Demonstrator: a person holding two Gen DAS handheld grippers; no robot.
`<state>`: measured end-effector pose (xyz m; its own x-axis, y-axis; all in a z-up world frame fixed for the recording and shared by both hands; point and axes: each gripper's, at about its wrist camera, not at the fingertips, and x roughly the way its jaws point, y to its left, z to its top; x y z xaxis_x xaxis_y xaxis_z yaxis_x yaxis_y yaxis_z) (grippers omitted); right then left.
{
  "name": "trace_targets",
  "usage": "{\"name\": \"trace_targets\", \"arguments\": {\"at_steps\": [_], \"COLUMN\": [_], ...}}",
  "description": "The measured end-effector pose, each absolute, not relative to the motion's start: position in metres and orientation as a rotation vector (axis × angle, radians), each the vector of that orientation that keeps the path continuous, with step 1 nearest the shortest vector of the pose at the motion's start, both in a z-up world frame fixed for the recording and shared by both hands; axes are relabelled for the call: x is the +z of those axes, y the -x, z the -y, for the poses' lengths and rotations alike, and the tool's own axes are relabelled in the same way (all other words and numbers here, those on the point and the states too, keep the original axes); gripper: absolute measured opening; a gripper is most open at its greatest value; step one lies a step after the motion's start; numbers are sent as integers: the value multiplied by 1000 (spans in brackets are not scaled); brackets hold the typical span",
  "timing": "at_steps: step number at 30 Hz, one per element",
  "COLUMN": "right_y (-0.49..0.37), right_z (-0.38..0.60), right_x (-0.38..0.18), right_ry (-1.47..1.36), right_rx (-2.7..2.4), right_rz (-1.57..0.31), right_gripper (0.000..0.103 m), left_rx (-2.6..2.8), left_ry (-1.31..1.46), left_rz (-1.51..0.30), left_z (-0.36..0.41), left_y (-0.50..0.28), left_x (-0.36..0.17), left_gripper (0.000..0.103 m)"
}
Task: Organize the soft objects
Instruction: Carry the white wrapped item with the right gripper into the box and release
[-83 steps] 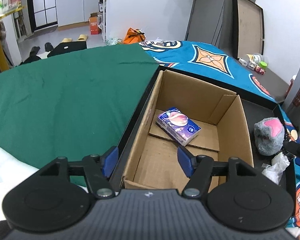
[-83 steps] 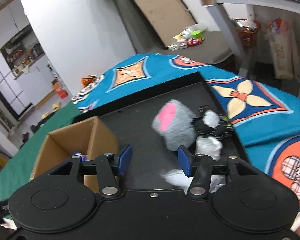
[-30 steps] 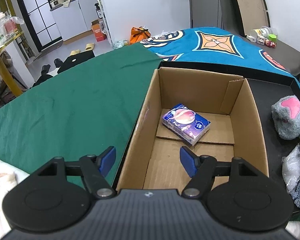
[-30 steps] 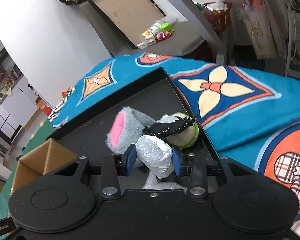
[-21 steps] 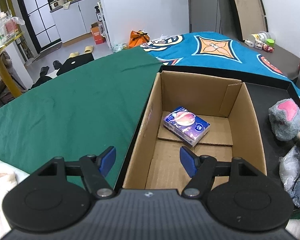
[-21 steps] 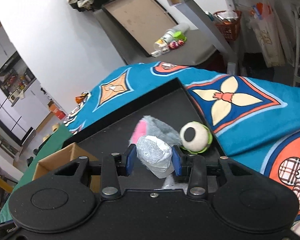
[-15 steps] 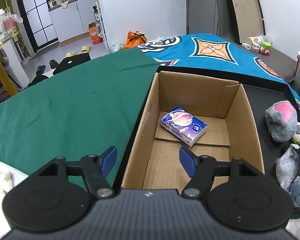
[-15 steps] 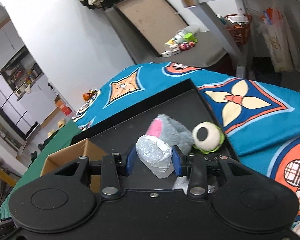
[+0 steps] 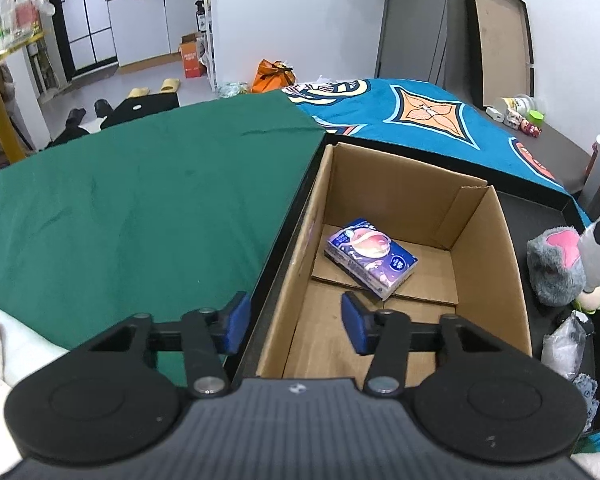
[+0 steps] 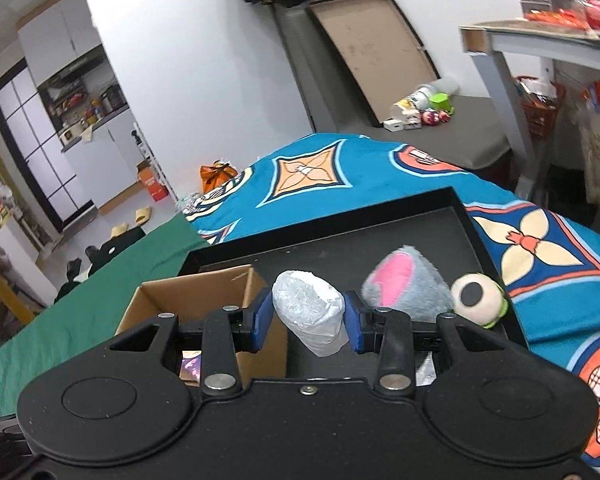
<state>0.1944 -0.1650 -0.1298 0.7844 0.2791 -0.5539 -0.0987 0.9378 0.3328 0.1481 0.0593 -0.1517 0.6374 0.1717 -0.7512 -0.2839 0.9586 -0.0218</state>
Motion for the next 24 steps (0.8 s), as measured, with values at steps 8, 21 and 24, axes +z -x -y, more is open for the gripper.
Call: {"name": "trace_targets", "arguments": {"at_steps": [8, 21, 24], "right_y": [-197, -198, -198], "right_z": [125, 73, 64], "right_x": [-118, -114, -114], "right_ry": [-186, -48, -27], "right_rx": [284, 376, 394], "right_rz": [-612, -592, -583], "right_gripper": [38, 38, 38], "left_rx": [251, 234, 238], "left_ry": [190, 278, 286], "left_rz": [-846, -817, -813], "left_z": [-69, -86, -88], "left_y": [-147, -144, -143], "left_x": [-155, -156, -157], "left_gripper": [20, 12, 12]}}
